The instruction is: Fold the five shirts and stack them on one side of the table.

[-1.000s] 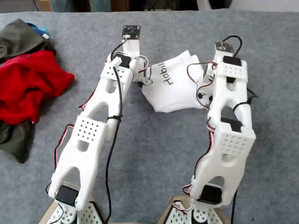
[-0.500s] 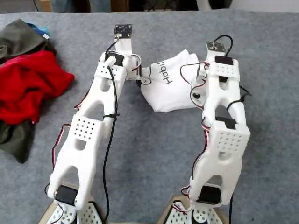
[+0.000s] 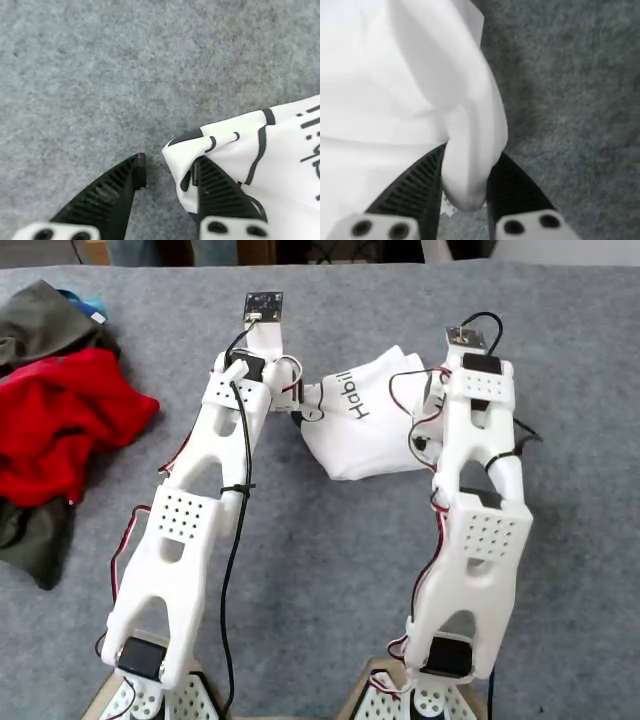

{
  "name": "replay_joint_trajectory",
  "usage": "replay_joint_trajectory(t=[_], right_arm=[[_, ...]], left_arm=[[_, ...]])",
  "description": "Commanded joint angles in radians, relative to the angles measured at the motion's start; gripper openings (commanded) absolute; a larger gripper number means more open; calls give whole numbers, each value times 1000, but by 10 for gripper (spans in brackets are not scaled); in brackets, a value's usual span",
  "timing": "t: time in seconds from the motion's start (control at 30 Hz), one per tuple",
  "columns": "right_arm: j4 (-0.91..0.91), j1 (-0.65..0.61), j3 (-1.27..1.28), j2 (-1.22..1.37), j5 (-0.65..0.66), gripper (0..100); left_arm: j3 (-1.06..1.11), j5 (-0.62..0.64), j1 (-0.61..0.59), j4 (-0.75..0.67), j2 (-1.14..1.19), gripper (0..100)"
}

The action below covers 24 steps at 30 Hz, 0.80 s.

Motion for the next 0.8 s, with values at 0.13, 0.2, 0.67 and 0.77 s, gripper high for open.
replay_joint_trajectory(t=[0.13, 0.2, 0.67, 0.77], right_arm=[[121, -74, -173, -41, -9, 14], [153, -100, -228, -48, -8, 14], [210, -164, -360, -44, 12, 14], [210, -163, -371, -50, 12, 14]], left_arm=[[-18, -2, -24, 5, -17, 170], [-18, -2, -8, 5, -17, 170], [-18, 0, -5, 2, -18, 170], [-18, 0, 1, 2, -18, 169]])
